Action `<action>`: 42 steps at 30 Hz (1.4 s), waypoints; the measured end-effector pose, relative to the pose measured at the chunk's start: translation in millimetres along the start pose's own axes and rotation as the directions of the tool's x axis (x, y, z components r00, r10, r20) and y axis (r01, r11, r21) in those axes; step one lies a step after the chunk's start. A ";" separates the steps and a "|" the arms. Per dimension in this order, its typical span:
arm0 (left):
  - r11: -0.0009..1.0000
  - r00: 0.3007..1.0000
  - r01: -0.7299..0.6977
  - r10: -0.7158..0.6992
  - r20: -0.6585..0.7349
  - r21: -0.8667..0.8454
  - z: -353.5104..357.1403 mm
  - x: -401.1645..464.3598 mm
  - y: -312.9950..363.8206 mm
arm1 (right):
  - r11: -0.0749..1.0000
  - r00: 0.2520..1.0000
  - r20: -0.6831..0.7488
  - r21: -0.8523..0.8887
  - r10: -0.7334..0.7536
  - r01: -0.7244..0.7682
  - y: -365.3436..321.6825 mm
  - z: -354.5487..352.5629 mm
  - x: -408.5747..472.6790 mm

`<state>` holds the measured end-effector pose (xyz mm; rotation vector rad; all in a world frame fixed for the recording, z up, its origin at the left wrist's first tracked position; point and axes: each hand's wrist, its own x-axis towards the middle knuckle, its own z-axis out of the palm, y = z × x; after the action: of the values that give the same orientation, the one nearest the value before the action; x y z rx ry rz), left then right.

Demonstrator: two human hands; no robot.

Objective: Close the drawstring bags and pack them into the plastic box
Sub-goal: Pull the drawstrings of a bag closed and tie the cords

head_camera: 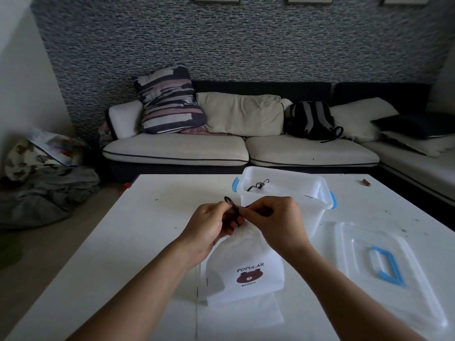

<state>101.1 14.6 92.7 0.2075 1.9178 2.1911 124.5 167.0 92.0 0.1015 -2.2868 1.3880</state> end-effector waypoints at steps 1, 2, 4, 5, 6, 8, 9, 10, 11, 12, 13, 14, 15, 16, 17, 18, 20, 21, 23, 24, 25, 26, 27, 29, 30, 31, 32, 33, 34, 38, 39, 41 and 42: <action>0.999 1.000 0.022 -0.022 0.000 -0.023 0.2 0.8 0.5 | 1.000 1.000 -0.004 -0.001 0.007 -0.007 0.0 0.2 0.1; 0.998 0.999 0.042 -0.042 0.009 -0.050 0.3 1.3 0.9 | 1.000 1.000 -0.009 0.003 0.014 -0.014 -0.2 0.3 0.1; 0.998 0.999 0.033 -0.031 0.034 -0.058 -0.4 1.8 -0.4 | 0.999 0.999 -0.017 0.015 0.030 -0.030 0.3 0.3 0.3; 1.000 0.999 -0.002 0.003 0.033 -0.015 -1.2 2.3 -2.8 | 0.999 0.999 -0.018 0.019 0.035 -0.034 0.8 0.3 0.2; 0.998 0.999 -0.043 0.042 0.028 0.034 -1.5 2.4 -5.3 | 0.999 0.999 -0.015 0.022 0.036 -0.035 1.6 0.7 0.2; 0.994 0.997 -0.082 0.083 -0.001 0.067 -2.0 3.4 -9.9 | 0.999 1.000 0.004 0.021 0.030 -0.030 2.1 1.6 0.0; 0.996 0.997 -0.073 0.074 -0.016 0.047 -1.9 3.9 -11.4 | 0.999 0.999 0.015 0.018 0.029 -0.030 1.8 2.0 0.2; 0.998 0.998 -0.056 0.057 -0.026 0.024 -1.4 4.7 -11.8 | 0.999 0.999 0.026 0.019 0.031 -0.031 1.2 1.3 0.8; 0.999 0.999 -0.037 0.037 -0.030 0.005 -0.5 4.2 -11.5 | 0.999 0.999 0.038 0.018 0.034 -0.035 0.8 0.5 1.8; 1.000 0.999 -0.027 0.026 -0.036 -0.010 0.4 4.4 -11.5 | 0.999 0.998 0.055 0.018 0.034 -0.035 0.0 -0.8 3.0; 0.999 0.999 -0.023 0.022 -0.043 -0.027 1.2 4.7 -11.9 | 0.999 0.996 0.079 0.024 0.036 -0.038 -0.1 -2.6 4.0; 0.999 0.998 -0.021 0.018 -0.059 -0.050 1.6 5.1 -11.9 | 0.998 0.992 0.115 0.044 0.043 -0.049 0.4 -4.8 5.0; 0.997 0.997 -0.019 0.013 -0.080 -0.070 1.6 5.6 -11.2 | 0.995 0.986 0.159 0.068 0.054 -0.066 0.7 -7.3 5.4; 0.997 0.995 -0.023 0.015 -0.101 -0.078 0.8 6.7 -11.0 | 0.993 0.978 0.200 0.081 0.067 -0.084 1.3 -9.2 5.3; 0.997 0.993 -0.031 0.023 -0.112 -0.075 -0.4 7.5 -10.3 | 0.993 0.972 0.223 0.073 0.078 -0.096 2.1 -10.6 4.8; 0.997 0.993 -0.043 0.035 -0.115 -0.063 -1.4 8.3 -9.5 | 0.994 0.971 0.223 0.052 0.086 -0.100 3.7 -11.1 4.7; 0.997 0.993 -0.067 0.064 -0.095 -0.036 -1.4 9.0 -8.1 | 0.996 0.979 0.187 0.023 0.082 -0.088 6.9 -11.1 5.3; 0.997 0.994 -0.077 0.074 -0.082 -0.027 -0.3 8.6 -8.2 | 0.997 0.983 0.169 0.019 0.069 -0.073 8.5 -10.8 5.7; 0.996 0.995 -0.085 0.084 -0.063 -0.012 1.4 7.7 -8.8 | 0.999 0.990 0.141 0.002 0.032 -0.032 10.0 -10.8 6.7; 0.996 0.994 -0.092 0.092 -0.054 0.010 1.1 8.3 -8.5 | 1.000 0.991 0.133 -0.019 0.014 -0.011 9.9 -11.7 7.8; 0.994 0.994 -0.105 0.107 -0.040 0.043 -0.3 7.9 -8.5 | 0.999 0.990 0.139 -0.034 0.005 0.000 8.9 -12.6 7.9; 0.989 0.992 -0.123 0.125 -0.018 0.081 -2.0 7.7 -8.0 | 1.000 0.988 0.156 -0.029 0.014 -0.009 7.9 -13.9 8.0; 0.982 0.989 -0.147 0.147 0.006 0.118 -3.8 7.6 -6.7 | 0.999 0.983 0.183 0.002 0.035 -0.036 6.9 -15.0 7.9; 0.958 0.978 -0.208 0.204 0.043 0.197 -7.0 6.9 -4.0 | 0.989 0.966 0.239 0.087 0.099 -0.123 5.2 -15.5 6.9; 0.944 0.971 -0.240 0.233 0.054 0.228 -8.1 5.8 -2.5 | 0.982 0.960 0.254 0.111 0.119 -0.152 4.9 -15.2 6.1; 0.934 0.965 -0.264 0.256 0.063 0.241 -8.8 4.8 -0.7 | 0.979 0.958 0.258 0.123 0.127 -0.163 4.9 -14.9 5.6; 0.930 0.960 -0.281 0.272 0.070 0.238 -9.4 4.0 0.6 | 0.978 0.959 0.252 0.127 0.128 -0.164 5.3 -14.2 5.3; 0.928 0.957 -0.291 0.282 0.071 0.231 -10.3 3.5 1.7 | 0.978 0.960 0.248 0.131 0.127 -0.163 5.3 -13.6 5.1; 0.928 0.955 -0.296 0.288 0.068 0.226 -10.8 3.2 2.1 | 0.977 0.961 0.248 0.139 0.125 -0.162 5.3 -13.4 5.0; 0.939 0.961 -0.274 0.274 0.032 0.205 -10.6 3.8 1.3 | 0.964 0.953 0.284 0.202 0.110 -0.172 4.9 -13.7 4.5; 0.949 0.967 -0.253 0.253 0.023 0.187 -10.8 4.0 1.1 | 0.961 0.950 0.293 0.215 0.106 -0.174 5.0 -13.8 4.4; 0.970 0.980 -0.198 0.195 0.029 0.142 -11.6 5.0 1.4 | 0.957 0.948 0.304 0.237 0.093 -0.170 5.0 -14.8 4.5; 0.977 0.985 -0.174 0.171 0.035 0.125 -12.5 6.0 1.4 | 0.954 0.947 0.310 0.248 0.086 -0.168 5.7 -15.2 5.1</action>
<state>92.0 4.0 92.2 0.4356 2.1009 2.1598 123.6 183.6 95.3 0.2693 -2.3572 1.8625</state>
